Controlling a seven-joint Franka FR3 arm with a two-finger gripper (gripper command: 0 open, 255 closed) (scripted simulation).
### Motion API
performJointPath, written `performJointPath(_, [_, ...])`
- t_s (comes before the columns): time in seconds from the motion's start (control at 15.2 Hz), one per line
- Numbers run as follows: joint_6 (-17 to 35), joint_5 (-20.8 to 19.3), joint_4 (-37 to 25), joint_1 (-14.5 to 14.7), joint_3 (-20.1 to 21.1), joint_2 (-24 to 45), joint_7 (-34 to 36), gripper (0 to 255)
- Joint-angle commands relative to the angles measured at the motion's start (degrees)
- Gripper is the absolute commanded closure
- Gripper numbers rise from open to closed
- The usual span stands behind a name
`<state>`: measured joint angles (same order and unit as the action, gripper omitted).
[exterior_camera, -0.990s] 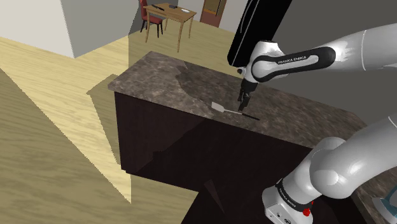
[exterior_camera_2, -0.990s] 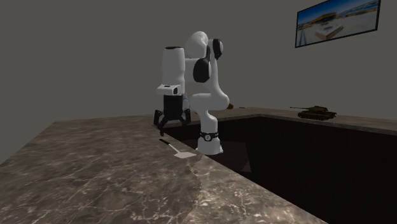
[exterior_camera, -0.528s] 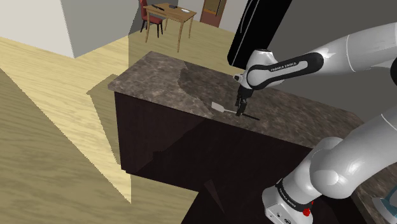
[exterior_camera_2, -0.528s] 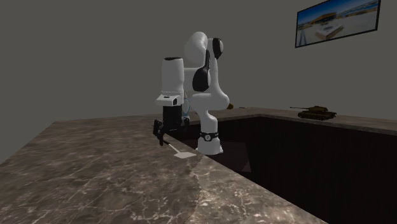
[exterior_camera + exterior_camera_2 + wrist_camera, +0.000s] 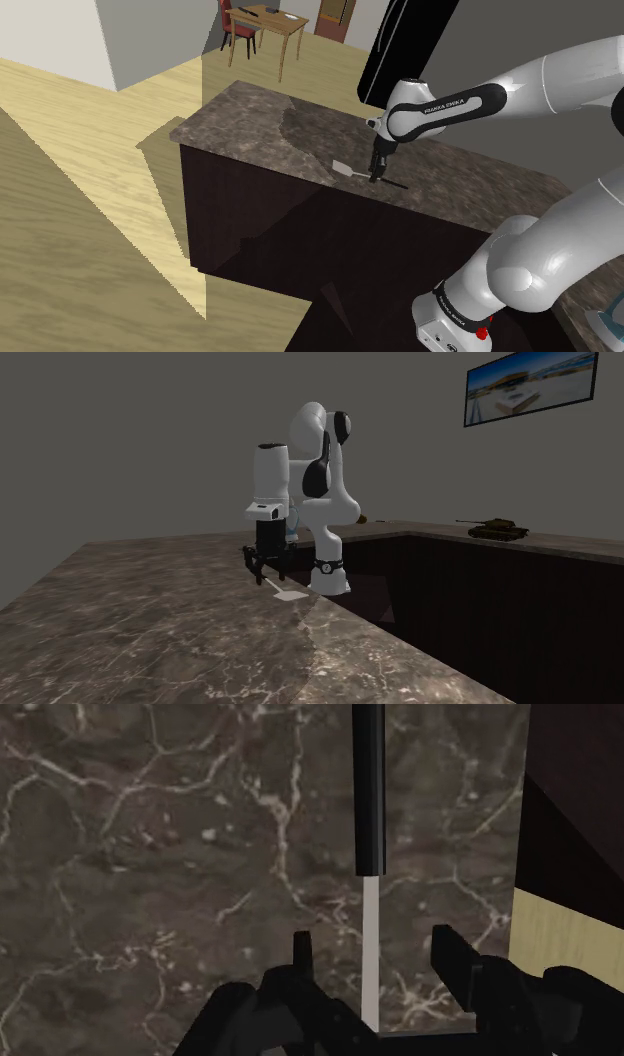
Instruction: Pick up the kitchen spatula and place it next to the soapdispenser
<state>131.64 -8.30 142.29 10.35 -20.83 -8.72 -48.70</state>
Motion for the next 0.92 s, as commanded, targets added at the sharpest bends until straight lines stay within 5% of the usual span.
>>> performJointPath(0.0, [0.00, 0.00, 0.00, 0.00, 0.00, 0.00, 0.00, 255])
performJointPath(0.53, [0.02, 0.00, 0.01, 0.00, 0.00, 0.01, 0.00, 255])
performJointPath(0.86, [-4.30, -0.57, -1.69, -0.09, 0.40, -2.69, 0.38, 255])
